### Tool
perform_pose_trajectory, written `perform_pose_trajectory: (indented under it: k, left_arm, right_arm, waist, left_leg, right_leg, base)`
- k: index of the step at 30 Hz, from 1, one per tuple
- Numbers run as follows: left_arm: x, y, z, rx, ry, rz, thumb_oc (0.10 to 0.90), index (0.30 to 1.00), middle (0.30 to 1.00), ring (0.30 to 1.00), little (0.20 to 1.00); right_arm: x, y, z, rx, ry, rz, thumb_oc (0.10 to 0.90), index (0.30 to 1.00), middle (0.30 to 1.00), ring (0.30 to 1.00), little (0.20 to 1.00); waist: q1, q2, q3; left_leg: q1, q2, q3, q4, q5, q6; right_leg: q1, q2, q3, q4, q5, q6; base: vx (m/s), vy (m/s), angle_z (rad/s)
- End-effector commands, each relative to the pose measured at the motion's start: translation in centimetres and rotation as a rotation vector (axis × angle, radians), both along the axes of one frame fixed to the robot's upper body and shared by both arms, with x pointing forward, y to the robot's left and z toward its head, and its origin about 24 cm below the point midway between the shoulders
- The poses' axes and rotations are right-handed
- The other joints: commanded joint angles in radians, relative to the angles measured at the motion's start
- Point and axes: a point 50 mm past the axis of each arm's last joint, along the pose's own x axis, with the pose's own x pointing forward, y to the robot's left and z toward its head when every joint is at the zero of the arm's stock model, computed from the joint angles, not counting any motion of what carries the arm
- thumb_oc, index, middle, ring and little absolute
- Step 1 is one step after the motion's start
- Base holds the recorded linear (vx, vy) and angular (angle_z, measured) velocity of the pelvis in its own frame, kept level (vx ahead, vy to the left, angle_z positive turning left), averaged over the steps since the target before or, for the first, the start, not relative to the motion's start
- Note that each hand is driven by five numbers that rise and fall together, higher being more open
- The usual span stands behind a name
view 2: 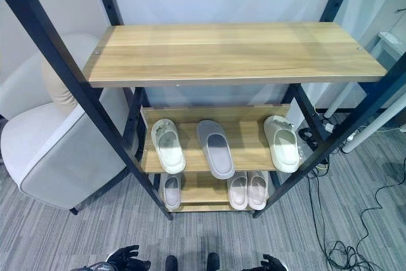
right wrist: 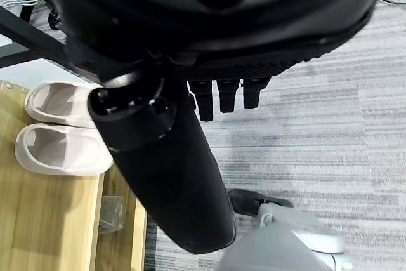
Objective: Arrange the slippers neatly on the shoe rack.
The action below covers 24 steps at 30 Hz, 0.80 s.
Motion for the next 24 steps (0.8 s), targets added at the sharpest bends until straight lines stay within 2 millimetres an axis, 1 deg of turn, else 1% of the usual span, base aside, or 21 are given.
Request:
perform_pose_trajectory:
  k: [1, 2, 3, 4, 6, 7, 8, 9, 10, 11, 12, 13, 14, 15, 16, 17, 18, 20, 23, 24]
  left_arm:
    - [-1.4, 1.5, -0.1, 0.045, 0.043, 0.009, 0.800, 0.900, 0.900, 0.900, 0.900]
    - [-1.5, 1.6, -0.1, 0.050, 0.043, 0.016, 0.800, 0.900, 0.900, 0.900, 0.900]
    - [-1.3, 1.9, 0.0, 0.060, 0.038, 0.012, 0.800, 0.900, 0.900, 0.900, 0.900]
    - [-1.2, 2.0, 0.1, 0.065, 0.034, 0.011, 0.800, 0.900, 0.900, 0.900, 0.900]
    - [-1.1, 2.1, 0.2, 0.070, 0.024, 0.015, 0.800, 0.900, 0.900, 0.900, 0.900]
    - [-1.1, 2.2, 0.2, 0.074, 0.022, 0.021, 0.800, 0.900, 0.900, 0.900, 0.900]
    - [-1.1, 2.2, 0.2, 0.074, 0.022, 0.021, 0.800, 0.900, 0.900, 0.900, 0.900]
    - [-1.6, 2.1, 0.0, 0.075, 0.031, 0.032, 0.800, 0.900, 0.900, 0.900, 0.900]
    - [-1.6, 2.1, 0.0, 0.075, 0.032, 0.032, 0.800, 0.900, 0.900, 0.900, 0.900]
    - [-1.7, 2.0, 0.0, 0.072, 0.034, 0.041, 0.800, 0.900, 0.900, 0.900, 0.900]
    - [-1.9, 1.8, -0.1, 0.069, 0.035, 0.055, 0.800, 0.900, 0.900, 0.900, 0.900]
    - [-1.9, 1.8, -0.1, 0.069, 0.036, 0.055, 0.800, 0.900, 0.900, 0.900, 0.900]
    - [-1.7, 1.4, -0.1, 0.066, 0.025, 0.048, 0.800, 0.900, 0.900, 0.900, 0.900]
    - [-1.7, 1.4, -0.1, 0.065, 0.026, 0.047, 0.800, 0.900, 0.900, 0.900, 0.900]
    - [-1.7, 0.7, -0.3, 0.063, 0.028, 0.006, 0.800, 0.900, 0.900, 0.900, 0.900]
    - [-1.7, 0.7, -0.3, 0.063, 0.029, 0.005, 0.800, 0.900, 0.900, 0.900, 0.900]
    - [-1.7, 0.1, -0.4, 0.059, 0.032, -0.027, 0.800, 0.900, 0.900, 0.900, 0.900]
    - [-1.7, -0.4, -0.5, 0.055, 0.033, -0.039, 0.800, 0.900, 0.900, 0.900, 0.900]
    - [-1.8, -0.8, -0.6, 0.051, 0.036, -0.049, 0.800, 0.900, 0.900, 0.900, 0.900]
    - [-1.7, -0.9, -0.6, 0.048, 0.031, -0.052, 0.800, 0.900, 0.900, 0.900, 0.900]
  right_arm:
    - [3.0, -0.5, 1.2, -0.016, -0.121, 0.039, 0.800, 0.900, 0.900, 0.900, 0.900]
    - [4.0, -0.2, 1.6, -0.015, -0.159, 0.059, 0.800, 0.900, 0.900, 0.900, 0.900]
    - [5.6, 0.4, 2.3, -0.004, -0.225, 0.088, 0.800, 0.900, 0.900, 0.900, 0.900]
    - [6.4, 0.8, 2.7, 0.004, -0.264, 0.105, 0.800, 0.900, 0.900, 0.900, 0.900]
    - [7.3, 1.0, 3.5, 0.006, -0.324, 0.128, 0.800, 0.900, 0.900, 0.900, 0.900]
    - [8.5, 1.2, 4.5, -0.006, -0.393, 0.163, 0.800, 0.900, 0.900, 0.900, 0.900]
    - [8.4, 1.2, 4.5, -0.006, -0.392, 0.163, 0.800, 0.900, 0.900, 0.900, 0.900]
    - [9.3, 1.8, 5.6, 0.002, -0.463, 0.207, 0.800, 0.900, 0.900, 0.900, 0.900]
    - [9.3, 1.8, 5.6, 0.002, -0.462, 0.207, 0.800, 0.900, 0.900, 0.900, 0.900]
    - [9.6, 2.0, 6.2, -0.002, -0.497, 0.230, 0.800, 0.900, 0.900, 0.900, 0.900]
    - [10.5, 2.4, 7.9, -0.011, -0.588, 0.277, 0.800, 0.900, 0.900, 0.900, 0.900]
    - [10.4, 2.4, 7.9, -0.011, -0.587, 0.277, 0.800, 0.900, 0.900, 0.900, 0.900]
    - [11.2, 2.6, 10.1, -0.030, -0.693, 0.332, 0.800, 0.900, 0.900, 0.900, 0.900]
    - [11.2, 2.6, 10.1, -0.030, -0.692, 0.332, 0.800, 0.900, 0.900, 0.900, 0.900]
    - [11.4, 2.5, 12.4, -0.070, -0.787, 0.389, 0.800, 0.900, 0.900, 0.900, 0.900]
    - [11.4, 2.4, 12.4, -0.071, -0.786, 0.389, 0.800, 0.900, 0.900, 0.900, 0.900]
    - [11.2, 2.3, 13.9, -0.100, -0.847, 0.417, 0.800, 0.900, 0.900, 0.900, 0.900]
    - [10.9, 2.6, 15.7, -0.118, -0.926, 0.445, 0.800, 0.900, 0.900, 0.900, 0.900]
    - [10.5, 2.7, 17.5, -0.122, -1.010, 0.450, 0.800, 0.900, 0.900, 0.900, 0.900]
    - [10.4, 2.8, 18.3, -0.122, -1.044, 0.453, 0.800, 0.900, 0.900, 0.900, 0.900]
  waist:
    - [0.031, -0.040, -0.033]
    - [0.033, -0.037, -0.029]
    - [0.026, -0.033, -0.021]
    - [0.019, -0.030, -0.015]
    - [0.015, -0.027, -0.014]
    - [0.022, -0.023, -0.020]
    - [0.021, -0.023, -0.020]
    - [0.030, -0.029, -0.037]
    - [0.030, -0.029, -0.037]
    - [0.032, -0.031, -0.051]
    - [0.031, -0.033, -0.063]
    - [0.031, -0.032, -0.064]
    - [0.026, -0.033, -0.068]
    - [0.026, -0.032, -0.068]
    - [0.015, -0.028, -0.069]
    - [0.015, -0.027, -0.070]
    - [0.004, -0.022, -0.070]
    - [-0.008, -0.018, -0.071]
    - [-0.018, -0.014, -0.074]
    - [-0.020, -0.014, -0.074]
  left_leg:
    - [-0.037, -0.001, -0.027, 0.088, -0.102, -0.029]
    - [-0.032, -0.004, -0.028, 0.077, -0.101, -0.021]
    - [-0.033, -0.008, -0.028, 0.063, -0.089, -0.010]
    - [-0.036, -0.008, -0.034, 0.061, -0.083, -0.006]
    - [-0.039, -0.012, -0.038, 0.056, -0.078, -0.001]
    - [-0.048, -0.007, -0.029, 0.050, -0.073, -0.005]
    - [-0.046, -0.007, -0.030, 0.051, -0.073, -0.005]
    - [-0.045, -0.008, -0.023, 0.026, -0.063, -0.014]
    - [-0.044, -0.008, -0.023, 0.025, -0.062, -0.014]
    - [-0.040, -0.004, -0.017, 0.011, -0.057, -0.021]
    - [-0.038, 0.005, -0.012, -0.003, -0.046, -0.032]
    - [-0.037, 0.005, -0.012, -0.004, -0.046, -0.033]
    - [-0.035, 0.012, -0.011, -0.018, -0.037, -0.039]
    - [-0.034, 0.012, -0.011, -0.019, -0.037, -0.039]
    - [-0.023, 0.016, -0.011, -0.038, -0.030, -0.045]
    - [-0.022, 0.016, -0.012, -0.038, -0.030, -0.045]
    - [-0.016, 0.019, -0.013, -0.044, -0.028, -0.049]
    - [-0.008, 0.022, -0.011, -0.048, -0.029, -0.054]
    - [0.005, 0.025, -0.010, -0.049, -0.031, -0.056]
    - [0.001, 0.026, -0.009, -0.047, -0.022, -0.055]
  right_leg:
    - [-0.024, -0.053, 0.041, 0.103, -0.094, 0.098]
    - [-0.044, -0.060, 0.042, 0.129, -0.091, 0.110]
    - [-0.091, -0.063, 0.066, 0.189, -0.084, 0.130]
    - [-0.107, -0.057, 0.098, 0.210, -0.084, 0.140]
    - [-0.110, -0.050, 0.148, 0.216, -0.090, 0.140]
    - [-0.089, -0.072, 0.131, 0.199, -0.095, 0.138]
    - [-0.087, -0.073, 0.130, 0.198, -0.096, 0.139]
    - [-0.055, -0.090, 0.098, 0.154, -0.093, 0.133]
    - [-0.054, -0.090, 0.097, 0.152, -0.092, 0.133]
    - [-0.039, -0.096, 0.080, 0.115, -0.090, 0.133]
    - [-0.030, -0.090, 0.070, 0.077, -0.087, 0.131]
    - [-0.029, -0.090, 0.069, 0.075, -0.086, 0.130]
    - [-0.021, -0.085, 0.066, 0.053, -0.081, 0.129]
    - [-0.020, -0.085, 0.065, 0.052, -0.081, 0.129]
    - [-0.007, -0.082, 0.057, 0.036, -0.080, 0.128]
    - [-0.006, -0.082, 0.056, 0.035, -0.080, 0.128]
    - [0.003, -0.081, 0.049, 0.028, -0.081, 0.128]
    - [0.013, -0.078, 0.044, 0.026, -0.084, 0.126]
    - [0.023, -0.074, 0.041, 0.026, -0.088, 0.123]
    - [0.018, -0.074, 0.042, 0.028, -0.080, 0.121]
  base:
    - [-0.04, 0.083, -0.12]
    - [-0.07, 0.104, -0.24]
    - [-0.10, 0.121, -0.26]
    - [-0.09, 0.078, -0.27]
    - [-0.06, 0.010, -0.25]
    - [-0.05, -0.024, -0.11]
    - [-0.03, -0.072, -0.02]
    - [0.02, -0.040, -0.06]
    - [0.04, -0.069, -0.13]
    - [0.03, -0.097, -0.09]
    - [0.03, -0.098, -0.11]
    - [0.01, -0.115, 0.05]
    - [0.01, -0.046, 0.10]
    - [0.02, -0.069, 0.14]
    - [0.00, 0.000, 0.00]
    - [0.02, -0.044, 0.00]
    - [0.00, 0.000, 0.00]
    - [0.03, -0.016, 0.06]
    - [0.02, 0.002, 0.05]
    - [0.00, 0.000, 0.00]
